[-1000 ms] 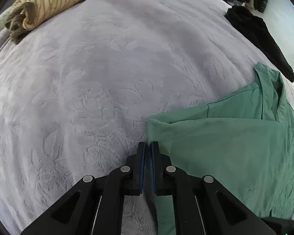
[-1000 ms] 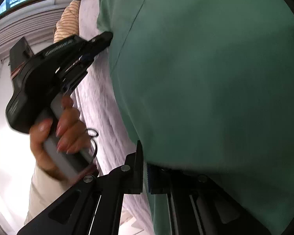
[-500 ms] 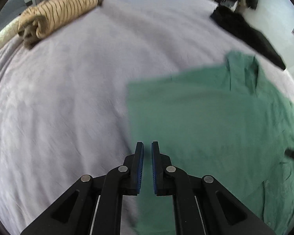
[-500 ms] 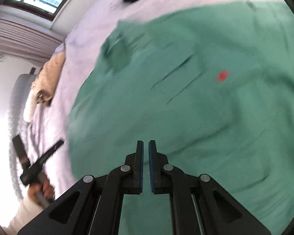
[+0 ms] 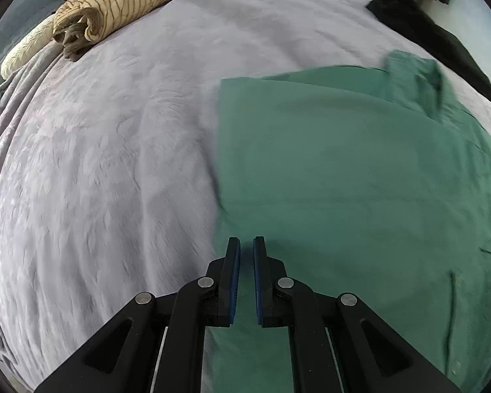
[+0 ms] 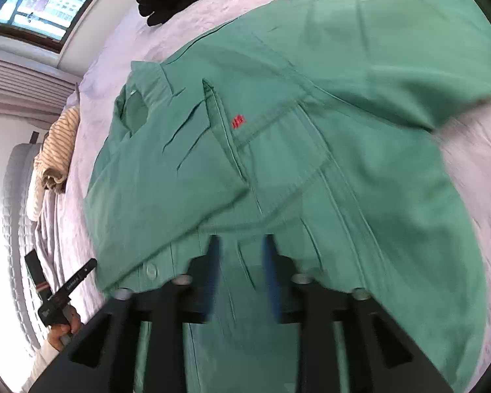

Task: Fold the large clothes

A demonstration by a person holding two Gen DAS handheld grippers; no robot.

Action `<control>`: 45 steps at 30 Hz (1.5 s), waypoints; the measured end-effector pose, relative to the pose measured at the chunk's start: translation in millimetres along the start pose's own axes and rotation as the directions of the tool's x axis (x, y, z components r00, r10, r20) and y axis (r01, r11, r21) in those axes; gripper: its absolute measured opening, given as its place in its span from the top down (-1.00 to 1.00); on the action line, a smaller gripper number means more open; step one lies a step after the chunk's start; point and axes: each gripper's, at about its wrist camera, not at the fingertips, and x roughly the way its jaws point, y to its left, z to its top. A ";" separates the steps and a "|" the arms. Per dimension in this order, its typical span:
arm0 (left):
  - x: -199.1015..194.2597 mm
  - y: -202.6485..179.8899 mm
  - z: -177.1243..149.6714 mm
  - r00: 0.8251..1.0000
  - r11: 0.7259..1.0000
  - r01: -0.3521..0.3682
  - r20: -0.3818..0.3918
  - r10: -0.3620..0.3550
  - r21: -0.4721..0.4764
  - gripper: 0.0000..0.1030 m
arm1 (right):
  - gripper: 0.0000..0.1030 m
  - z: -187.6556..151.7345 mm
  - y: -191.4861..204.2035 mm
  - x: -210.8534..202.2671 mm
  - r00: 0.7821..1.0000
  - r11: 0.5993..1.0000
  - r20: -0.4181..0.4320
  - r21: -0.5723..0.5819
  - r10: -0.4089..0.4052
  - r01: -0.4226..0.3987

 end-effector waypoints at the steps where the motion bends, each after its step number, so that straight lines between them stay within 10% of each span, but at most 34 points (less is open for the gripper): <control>1: -1.5 -3.1 -2.7 1.000 1.000 0.002 -0.012 -0.002 -0.001 0.82 | -0.04 -3.0 0.8 -4.6 1.000 1.000 -0.003 -0.004 0.011 -0.011; 9: -15.5 -51.9 -52.4 0.998 0.999 0.028 -0.058 -0.025 0.042 0.76 | -0.17 -25.7 -7.1 -18.3 0.999 0.999 -0.028 -0.028 0.027 -0.028; 11: -15.3 -60.2 -60.2 0.996 0.999 0.039 -0.086 -0.036 0.034 -0.64 | -0.20 -27.8 -9.7 -20.7 0.999 0.999 -0.027 -0.034 0.026 -0.027; 12: -16.2 -62.6 -62.8 0.996 1.000 0.013 -0.088 -0.011 0.021 -0.95 | -0.20 -28.6 -11.7 -22.3 0.999 0.999 -0.027 -0.035 0.029 -0.030; 27: -34.3 -124.4 -68.8 0.997 1.000 0.009 -0.072 -0.007 0.027 -0.98 | -0.99 -23.4 -13.6 -32.4 0.989 0.986 -0.014 -0.077 0.146 -0.147; 45: -31.1 -209.7 -64.5 0.992 0.993 0.075 -0.112 -0.065 0.092 -0.98 | -1.00 -3.1 -49.7 -37.5 0.975 0.976 -0.044 0.013 0.217 -0.217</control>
